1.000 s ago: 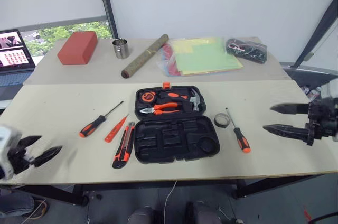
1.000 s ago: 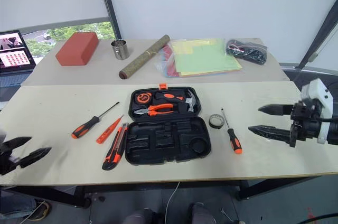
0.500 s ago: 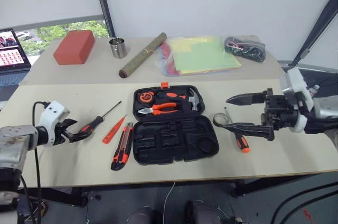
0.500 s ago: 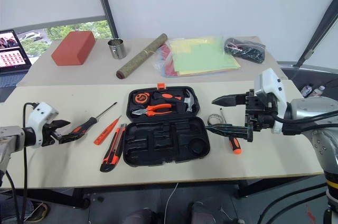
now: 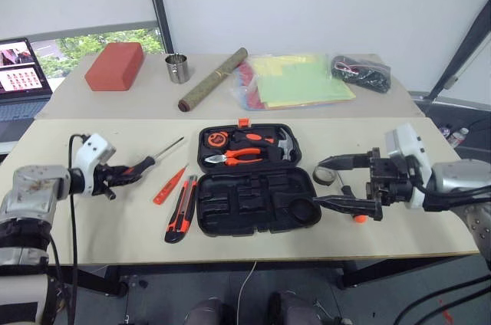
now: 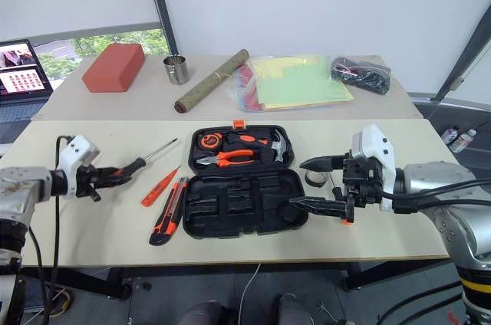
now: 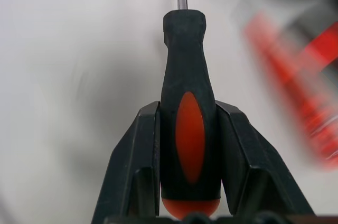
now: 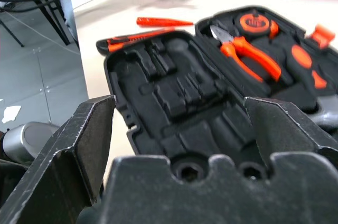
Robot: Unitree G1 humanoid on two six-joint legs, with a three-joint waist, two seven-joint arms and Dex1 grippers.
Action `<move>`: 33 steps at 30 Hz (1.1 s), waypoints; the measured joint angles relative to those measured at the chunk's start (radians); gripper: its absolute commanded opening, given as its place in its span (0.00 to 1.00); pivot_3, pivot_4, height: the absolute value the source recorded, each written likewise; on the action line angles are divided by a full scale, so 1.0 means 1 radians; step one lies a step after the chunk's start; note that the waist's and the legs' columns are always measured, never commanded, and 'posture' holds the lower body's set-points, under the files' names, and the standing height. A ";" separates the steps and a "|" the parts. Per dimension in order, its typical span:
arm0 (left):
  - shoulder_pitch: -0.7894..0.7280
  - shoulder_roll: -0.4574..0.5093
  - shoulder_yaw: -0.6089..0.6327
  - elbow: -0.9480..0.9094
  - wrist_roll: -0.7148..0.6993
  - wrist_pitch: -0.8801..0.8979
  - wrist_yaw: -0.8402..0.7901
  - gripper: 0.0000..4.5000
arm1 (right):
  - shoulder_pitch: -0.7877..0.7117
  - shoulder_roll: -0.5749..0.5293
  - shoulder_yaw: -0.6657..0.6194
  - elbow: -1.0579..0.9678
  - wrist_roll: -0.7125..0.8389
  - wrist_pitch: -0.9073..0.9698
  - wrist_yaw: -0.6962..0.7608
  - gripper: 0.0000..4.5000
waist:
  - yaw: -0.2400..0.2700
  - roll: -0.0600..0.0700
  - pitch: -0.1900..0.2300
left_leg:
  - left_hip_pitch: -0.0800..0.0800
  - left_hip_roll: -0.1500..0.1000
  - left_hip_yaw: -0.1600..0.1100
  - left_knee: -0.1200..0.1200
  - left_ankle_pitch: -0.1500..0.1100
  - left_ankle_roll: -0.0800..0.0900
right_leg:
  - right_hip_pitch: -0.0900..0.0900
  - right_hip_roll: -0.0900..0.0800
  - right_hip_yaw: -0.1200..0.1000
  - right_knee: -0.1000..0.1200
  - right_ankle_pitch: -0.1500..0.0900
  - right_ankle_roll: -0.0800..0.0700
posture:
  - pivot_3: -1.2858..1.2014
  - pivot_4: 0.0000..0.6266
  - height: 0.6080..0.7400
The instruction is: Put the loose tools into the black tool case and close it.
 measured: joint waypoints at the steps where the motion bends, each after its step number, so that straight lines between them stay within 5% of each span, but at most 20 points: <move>1: -0.048 0.007 -0.005 -0.070 -0.029 0.021 -0.066 0.21 | 0.030 -0.019 -0.017 -0.019 0.008 0.006 0.007 1.00 | 0.000 0.000 0.000 | 0.000 0.000 0.000 0.001 0.000 0.000 | 0.001 0.001 -0.001 0.000 0.000 0.000 | 0.52 0.24 0.97; 7: -0.149 -0.065 -0.213 -0.267 0.005 0.022 -0.222 0.21 | 0.098 -0.031 -0.039 -0.062 -0.028 -0.007 -0.026 1.00 | -0.003 0.001 -0.001 | 0.005 -0.001 0.001 0.000 0.000 0.001 | 0.004 0.003 0.002 0.001 -0.004 0.007 | 0.52 0.24 0.97; 12: -0.160 -0.186 -0.392 -0.226 0.134 0.023 -0.185 0.21 | 0.110 -0.019 -0.043 -0.087 -0.036 -0.007 -0.066 1.00 | -0.004 -0.001 0.000 | 0.004 0.002 0.001 0.002 0.001 0.001 | 0.004 0.006 0.003 0.001 -0.004 0.007 | 0.52 0.24 0.97; 21: -0.211 -0.277 -0.432 -0.123 0.220 0.046 -0.092 0.21 | 0.162 0.015 -0.079 -0.125 -0.019 -0.007 -0.125 1.00 | -0.001 -0.001 0.000 | 0.001 0.002 0.000 0.003 0.001 0.002 | 0.003 0.004 0.002 0.000 -0.001 0.003 | 0.52 0.24 0.97; 23: -0.212 -0.284 -0.431 -0.113 0.220 0.040 -0.091 0.44 | 0.167 0.016 -0.083 -0.135 -0.016 -0.007 -0.134 1.00 | 0.000 -0.001 0.000 | 0.001 0.002 -0.002 0.005 0.001 0.002 | 0.003 0.004 0.002 0.000 -0.001 0.003 | 0.52 0.24 0.97; 29: -0.212 -0.300 -0.420 -0.118 0.193 0.044 -0.119 0.89 | 0.192 0.017 -0.099 -0.146 0.006 -0.003 -0.152 1.00 | 0.003 -0.001 0.000 | -0.002 0.002 -0.005 0.009 0.001 0.002 | 0.003 0.004 0.001 0.001 -0.001 0.004 | 0.52 0.24 0.97; 33: -0.237 -0.317 -0.380 -0.148 0.149 0.080 -0.130 0.70 | 0.217 0.017 -0.118 -0.160 0.018 -0.003 -0.160 1.00 | 0.004 -0.001 0.000 | -0.004 0.003 -0.007 0.011 0.001 0.003 | 0.003 0.004 0.000 0.001 -0.001 0.004 | 0.52 0.24 0.97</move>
